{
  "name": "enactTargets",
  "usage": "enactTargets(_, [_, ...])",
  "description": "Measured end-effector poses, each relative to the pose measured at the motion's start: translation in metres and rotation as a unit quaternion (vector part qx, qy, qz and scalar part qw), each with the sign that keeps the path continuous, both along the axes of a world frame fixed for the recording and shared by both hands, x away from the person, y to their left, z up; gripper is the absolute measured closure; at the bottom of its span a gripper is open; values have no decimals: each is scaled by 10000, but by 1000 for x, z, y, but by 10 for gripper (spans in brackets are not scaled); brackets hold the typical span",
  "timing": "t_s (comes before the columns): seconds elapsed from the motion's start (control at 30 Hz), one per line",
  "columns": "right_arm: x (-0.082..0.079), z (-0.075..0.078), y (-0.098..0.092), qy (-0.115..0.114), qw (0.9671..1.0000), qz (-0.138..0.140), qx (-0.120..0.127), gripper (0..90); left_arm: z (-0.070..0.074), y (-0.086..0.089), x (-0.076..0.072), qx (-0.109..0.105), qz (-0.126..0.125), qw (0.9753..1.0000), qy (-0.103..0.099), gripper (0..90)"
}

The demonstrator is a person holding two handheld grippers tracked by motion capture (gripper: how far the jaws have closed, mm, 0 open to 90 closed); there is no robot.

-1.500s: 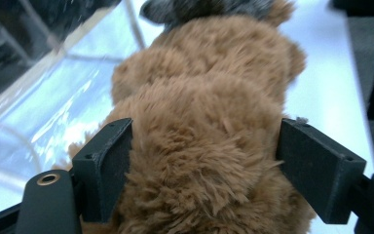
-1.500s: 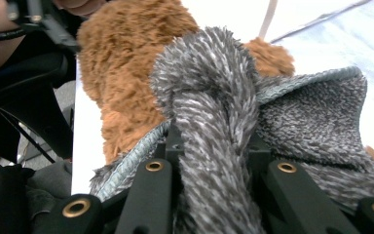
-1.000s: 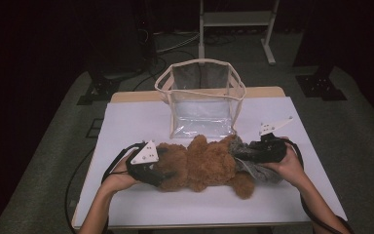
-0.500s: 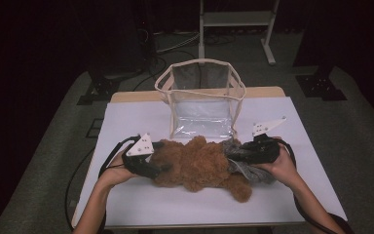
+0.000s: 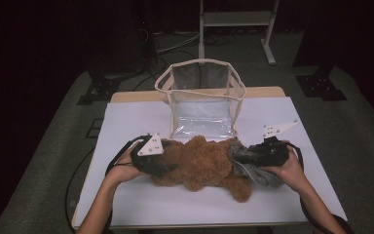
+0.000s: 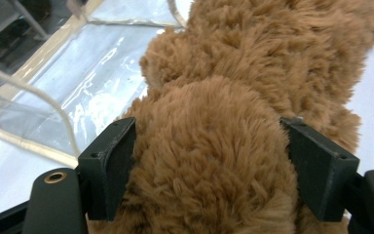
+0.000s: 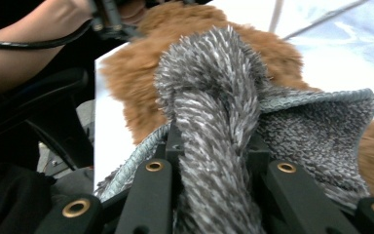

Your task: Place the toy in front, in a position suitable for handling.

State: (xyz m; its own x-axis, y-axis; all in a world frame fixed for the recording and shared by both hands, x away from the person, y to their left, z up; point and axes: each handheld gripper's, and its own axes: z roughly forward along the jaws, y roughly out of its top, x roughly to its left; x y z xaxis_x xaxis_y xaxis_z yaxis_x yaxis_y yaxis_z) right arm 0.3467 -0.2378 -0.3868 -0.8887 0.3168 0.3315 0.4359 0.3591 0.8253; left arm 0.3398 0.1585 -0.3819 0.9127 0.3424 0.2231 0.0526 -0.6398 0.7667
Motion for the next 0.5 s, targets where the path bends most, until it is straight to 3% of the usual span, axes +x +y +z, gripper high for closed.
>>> enactTargets(0.13, [-3, 3, 17, -92, 9998, 172, -45, 717, 0, 3, 5, 10, 56, 10000, 56, 244])
enactTargets(0.27, [4, 10, 32, -193, 9997, 118, -34, 717, 5, 6, 4, -89, 42, 9999, 78, 244])
enactTargets(0.5, [11, 10, 23, -171, 9998, -63, 10, 716, 25, -21, -8, -63, -479, 9987, -186, 202])
